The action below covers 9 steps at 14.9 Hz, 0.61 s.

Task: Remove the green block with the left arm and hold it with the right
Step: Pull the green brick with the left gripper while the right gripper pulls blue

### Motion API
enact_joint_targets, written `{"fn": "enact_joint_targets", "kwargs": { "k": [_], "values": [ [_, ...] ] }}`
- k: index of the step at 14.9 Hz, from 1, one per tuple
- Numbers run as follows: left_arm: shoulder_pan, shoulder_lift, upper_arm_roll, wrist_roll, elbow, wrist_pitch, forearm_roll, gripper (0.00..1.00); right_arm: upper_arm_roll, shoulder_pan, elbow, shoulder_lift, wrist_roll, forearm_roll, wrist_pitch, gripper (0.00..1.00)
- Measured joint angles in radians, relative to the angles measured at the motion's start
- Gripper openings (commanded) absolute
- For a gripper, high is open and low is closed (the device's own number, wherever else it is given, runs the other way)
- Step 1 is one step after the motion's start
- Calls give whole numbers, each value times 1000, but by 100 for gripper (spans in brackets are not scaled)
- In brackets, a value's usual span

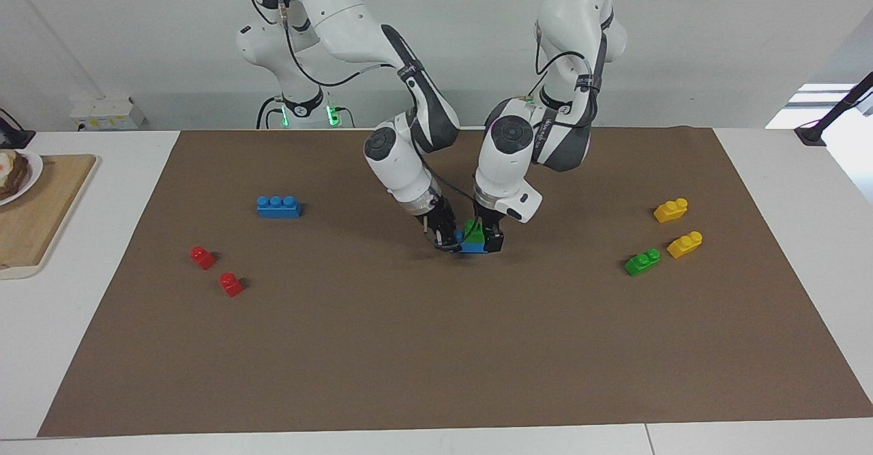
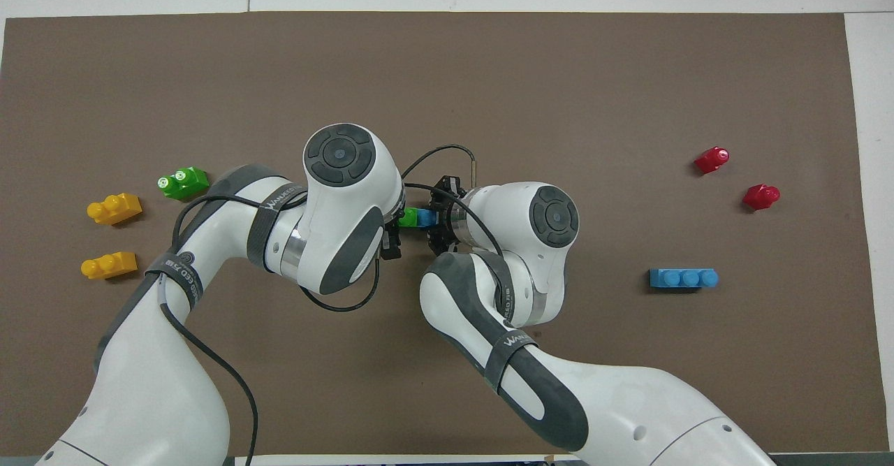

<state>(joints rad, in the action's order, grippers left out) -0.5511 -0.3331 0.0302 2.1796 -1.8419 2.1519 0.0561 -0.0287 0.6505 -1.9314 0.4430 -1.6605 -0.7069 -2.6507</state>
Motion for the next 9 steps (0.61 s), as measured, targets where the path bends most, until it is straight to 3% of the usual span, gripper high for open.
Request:
{"fn": "enact_joint_targets", "kwargs": {
  "k": [3,6,8,9],
  "values": [
    [-7,0,0,1,-3,15,0,57,0,0,0,1,1,0,0,0],
    [-14,0,0,5,-4,18,0,30,0,0,0,1,2,0,0,0],
    [-16,2,-2,3,-6,21,-2,3,0,0,0,1,12,0,-2,0],
    [-17,3,-2,2,-7,22,-4,0,0,0,0,1,23,0,-2,0]
  ]
}}
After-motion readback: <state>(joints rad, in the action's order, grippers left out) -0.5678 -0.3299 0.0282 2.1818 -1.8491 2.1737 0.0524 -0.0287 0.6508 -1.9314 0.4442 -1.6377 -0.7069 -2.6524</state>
